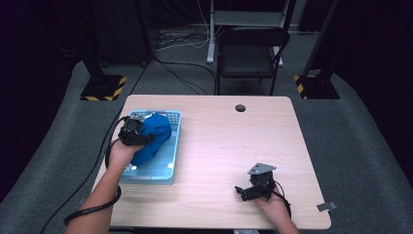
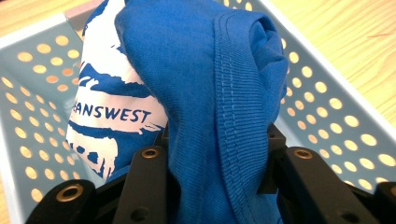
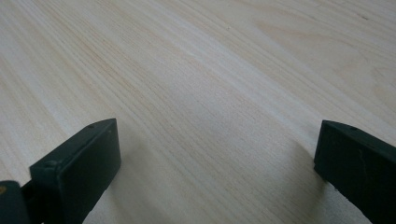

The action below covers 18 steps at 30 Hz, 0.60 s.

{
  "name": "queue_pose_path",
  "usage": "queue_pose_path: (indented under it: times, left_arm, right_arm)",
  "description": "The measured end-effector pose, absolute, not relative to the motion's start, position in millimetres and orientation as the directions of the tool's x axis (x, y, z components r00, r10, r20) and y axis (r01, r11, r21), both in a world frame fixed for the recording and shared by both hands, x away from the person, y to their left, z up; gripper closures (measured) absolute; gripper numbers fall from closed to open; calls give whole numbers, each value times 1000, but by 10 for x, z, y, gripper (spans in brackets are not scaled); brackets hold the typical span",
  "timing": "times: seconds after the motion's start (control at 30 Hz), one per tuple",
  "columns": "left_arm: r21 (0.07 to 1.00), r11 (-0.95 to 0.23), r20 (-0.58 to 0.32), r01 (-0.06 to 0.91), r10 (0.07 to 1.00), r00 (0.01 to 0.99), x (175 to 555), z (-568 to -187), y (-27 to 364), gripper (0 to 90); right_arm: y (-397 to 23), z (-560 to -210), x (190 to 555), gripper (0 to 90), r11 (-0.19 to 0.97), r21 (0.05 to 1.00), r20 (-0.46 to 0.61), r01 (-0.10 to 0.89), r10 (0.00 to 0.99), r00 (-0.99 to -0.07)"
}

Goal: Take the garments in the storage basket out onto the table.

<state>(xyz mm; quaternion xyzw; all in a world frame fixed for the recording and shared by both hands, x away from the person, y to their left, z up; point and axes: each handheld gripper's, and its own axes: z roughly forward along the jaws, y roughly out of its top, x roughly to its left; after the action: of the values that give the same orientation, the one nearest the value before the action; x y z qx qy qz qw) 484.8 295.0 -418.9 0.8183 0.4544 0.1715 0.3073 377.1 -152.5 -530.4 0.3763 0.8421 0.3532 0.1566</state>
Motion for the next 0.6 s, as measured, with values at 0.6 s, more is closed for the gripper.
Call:
queue_pose_path:
  times: [0.6]
  left_arm:
    - [701,-409,27,584,834,552,4723,-3994,2954,654]
  right_arm:
    - [-1525,-5304,3771,0,468,713,1,523,744,-668]
